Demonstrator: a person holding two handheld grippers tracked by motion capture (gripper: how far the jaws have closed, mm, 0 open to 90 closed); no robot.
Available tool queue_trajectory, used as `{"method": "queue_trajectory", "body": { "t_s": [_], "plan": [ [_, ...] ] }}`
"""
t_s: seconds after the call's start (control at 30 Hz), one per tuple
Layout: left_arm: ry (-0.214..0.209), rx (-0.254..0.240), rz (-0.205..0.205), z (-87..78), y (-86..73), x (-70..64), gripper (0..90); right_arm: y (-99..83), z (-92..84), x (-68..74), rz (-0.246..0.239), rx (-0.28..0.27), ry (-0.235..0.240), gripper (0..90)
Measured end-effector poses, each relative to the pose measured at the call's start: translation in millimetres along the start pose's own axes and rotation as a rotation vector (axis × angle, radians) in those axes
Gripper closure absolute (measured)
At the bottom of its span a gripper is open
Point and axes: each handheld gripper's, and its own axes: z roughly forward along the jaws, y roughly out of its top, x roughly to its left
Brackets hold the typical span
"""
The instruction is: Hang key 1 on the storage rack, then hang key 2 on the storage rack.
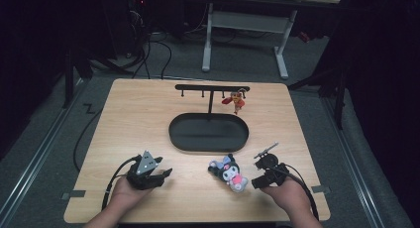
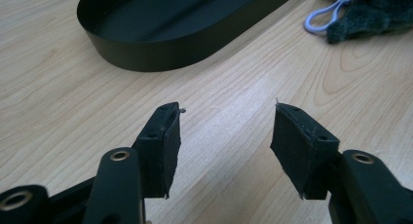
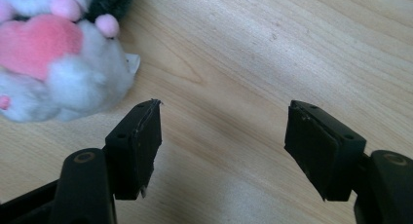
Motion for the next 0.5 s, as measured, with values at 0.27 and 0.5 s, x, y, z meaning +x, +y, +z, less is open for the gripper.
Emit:
{"method": "queue_trajectory", "body": {
  "t_s": [0.27, 0.5],
  "plan": [
    [-0.02, 0.007, 0.019, 4.7, 1.2, -4.0, 43.2, 6.8, -6.5, 2.6, 0.002, 0.031, 0.016, 28.9],
    [-0.025, 0.018, -0.002, 3.5, -3.0, 0.1, 42.7, 23.5, -21.4, 16.0, -0.026, -0.002, 0.044, 27.1]
  ]
}}
